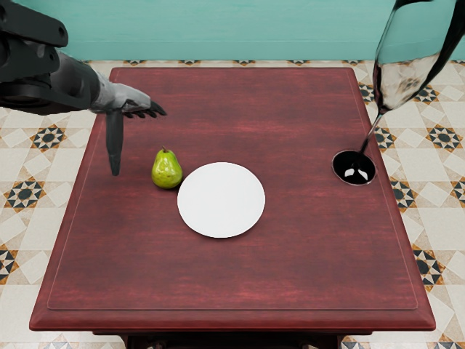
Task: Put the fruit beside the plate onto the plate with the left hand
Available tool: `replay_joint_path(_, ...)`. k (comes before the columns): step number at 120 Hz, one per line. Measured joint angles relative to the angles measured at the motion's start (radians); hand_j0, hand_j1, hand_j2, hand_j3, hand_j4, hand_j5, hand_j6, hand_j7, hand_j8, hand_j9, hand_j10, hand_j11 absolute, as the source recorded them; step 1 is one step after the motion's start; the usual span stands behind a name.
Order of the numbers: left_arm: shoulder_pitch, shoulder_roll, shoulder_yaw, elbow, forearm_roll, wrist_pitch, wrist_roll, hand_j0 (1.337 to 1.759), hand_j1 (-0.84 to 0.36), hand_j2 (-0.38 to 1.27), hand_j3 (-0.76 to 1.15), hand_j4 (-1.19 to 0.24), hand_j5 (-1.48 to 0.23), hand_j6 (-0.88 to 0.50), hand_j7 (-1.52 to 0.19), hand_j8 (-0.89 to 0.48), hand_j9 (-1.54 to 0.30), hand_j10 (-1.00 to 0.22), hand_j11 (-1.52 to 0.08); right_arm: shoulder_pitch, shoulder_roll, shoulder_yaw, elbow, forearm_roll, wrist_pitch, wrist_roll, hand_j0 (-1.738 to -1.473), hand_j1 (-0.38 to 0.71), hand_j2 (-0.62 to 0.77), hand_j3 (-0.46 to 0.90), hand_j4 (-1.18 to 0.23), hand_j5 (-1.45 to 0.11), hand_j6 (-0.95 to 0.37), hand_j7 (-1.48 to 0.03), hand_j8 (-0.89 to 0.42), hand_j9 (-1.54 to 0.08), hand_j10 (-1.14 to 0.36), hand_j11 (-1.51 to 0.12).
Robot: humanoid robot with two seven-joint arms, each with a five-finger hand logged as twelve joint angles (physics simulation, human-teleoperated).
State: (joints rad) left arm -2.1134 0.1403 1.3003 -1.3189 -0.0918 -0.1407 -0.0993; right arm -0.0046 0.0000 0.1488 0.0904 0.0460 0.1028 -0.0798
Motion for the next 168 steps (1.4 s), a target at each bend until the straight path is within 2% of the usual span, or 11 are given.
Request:
replay_joint_path(6, 0.012, -0.005, -0.023, -0.015, -0.009, 0.103, 0.073, 1.658, 0.32, 0.00, 0.00, -0.03, -0.03, -0.03, -0.03, -0.03, -0.03, -0.03, -0.03, 0.000, 0.000, 0.000, 0.000, 0.000, 0.000, 0.000, -1.658, -0.35, 0.00, 0.00, 0.00, 0.00, 0.00, 0.00, 0.00, 0.00, 0.00, 0.00)
replay_joint_path(11, 0.017, -0.018, -0.039, -0.023, -0.014, 0.168, 0.117, 1.658, 0.32, 0.00, 0.00, -0.03, -0.03, -0.03, -0.03, -0.03, -0.03, -0.02, -0.03, 0.000, 0.000, 0.000, 0.000, 0.000, 0.000, 0.000, -1.658, -0.35, 0.00, 0.00, 0.00, 0.00, 0.00, 0.00, 0.00, 0.00, 0.00, 0.00)
replay_joint_path(18, 0.040, -0.021, -0.061, -0.029, -0.018, 0.233, 0.155, 1.658, 0.32, 0.00, 0.00, -0.03, -0.03, -0.03, -0.03, -0.03, -0.03, -0.02, -0.03, 0.000, 0.000, 0.000, 0.000, 0.000, 0.000, 0.000, -1.658, -0.35, 0.00, 0.00, 0.00, 0.00, 0.00, 0.00, 0.00, 0.00, 0.00, 0.00)
replay_joint_path(24, 0.061, -0.023, -0.074, -0.032, -0.019, 0.277, 0.170, 1.658, 0.32, 0.00, 0.00, -0.03, -0.03, -0.03, -0.03, -0.03, -0.03, -0.03, -0.03, 0.000, 0.000, 0.000, 0.000, 0.000, 0.000, 0.000, -1.658, -0.35, 0.00, 0.00, 0.00, 0.00, 0.00, 0.00, 0.00, 0.00, 0.00, 0.00)
replay_joint_path(44, 0.140, -0.067, -0.115, -0.040, 0.086, 0.337, 0.144, 1.658, 0.32, 0.01, 0.00, -0.03, -0.03, -0.03, -0.03, -0.03, -0.03, -0.03, -0.03, 0.000, 0.000, 0.000, 0.000, 0.000, 0.000, 0.000, -1.658, -0.35, 0.00, 0.00, 0.00, 0.00, 0.00, 0.00, 0.00, 0.00, 0.00, 0.00)
replay_joint_path(71, 0.143, -0.071, -0.166, -0.065, 0.219, 0.348, 0.134, 1.658, 0.32, 0.01, 0.00, -0.03, -0.03, -0.03, -0.03, -0.03, -0.03, -0.03, -0.03, 0.000, 0.000, 0.000, 0.000, 0.000, 0.000, 0.000, -1.658, -0.35, 0.00, 0.00, 0.00, 0.00, 0.00, 0.00, 0.00, 0.00, 0.00, 0.00)
replay_joint_path(87, 0.180, -0.071, -0.179, -0.058, 0.234, 0.350, 0.133, 1.658, 0.32, 0.01, 0.00, -0.03, -0.03, -0.03, -0.03, -0.03, -0.03, -0.03, -0.03, 0.000, 0.000, 0.000, 0.000, 0.000, 0.000, 0.000, -1.658, -0.35, 0.00, 0.00, 0.00, 0.00, 0.00, 0.00, 0.00, 0.00, 0.00, 0.00)
replay_joint_path(106, 0.235, -0.074, -0.188, -0.013, 0.239, 0.351, 0.133, 1.658, 0.32, 0.01, 0.00, -0.03, -0.03, -0.03, -0.03, -0.03, -0.03, -0.03, -0.03, 0.000, 0.000, 0.000, 0.000, 0.000, 0.000, 0.000, -1.658, -0.35, 0.00, 0.00, 0.00, 0.00, 0.00, 0.00, 0.00, 0.00, 0.00, 0.00)
replay_joint_path(142, 0.254, -0.076, -0.210, 0.048, 0.236, 0.351, 0.134, 1.658, 0.32, 0.01, 0.00, -0.03, -0.04, -0.03, -0.04, -0.03, -0.04, -0.03, -0.04, 0.000, 0.000, 0.000, 0.000, 0.000, 0.000, 0.000, -1.658, -0.35, 0.00, 0.00, 0.00, 0.00, 0.00, 0.00, 0.00, 0.00, 0.00, 0.00)
replay_joint_path(168, 0.282, -0.096, -0.228, 0.069, 0.230, 0.351, 0.135, 1.658, 0.26, 0.02, 0.00, -0.08, -0.10, -0.08, -0.10, -0.08, -0.10, -0.08, -0.10, 0.000, 0.000, 0.000, 0.000, 0.000, 0.000, 0.000, -1.658, -0.35, 0.00, 0.00, 0.00, 0.00, 0.00, 0.00, 0.00, 0.00, 0.00, 0.00)
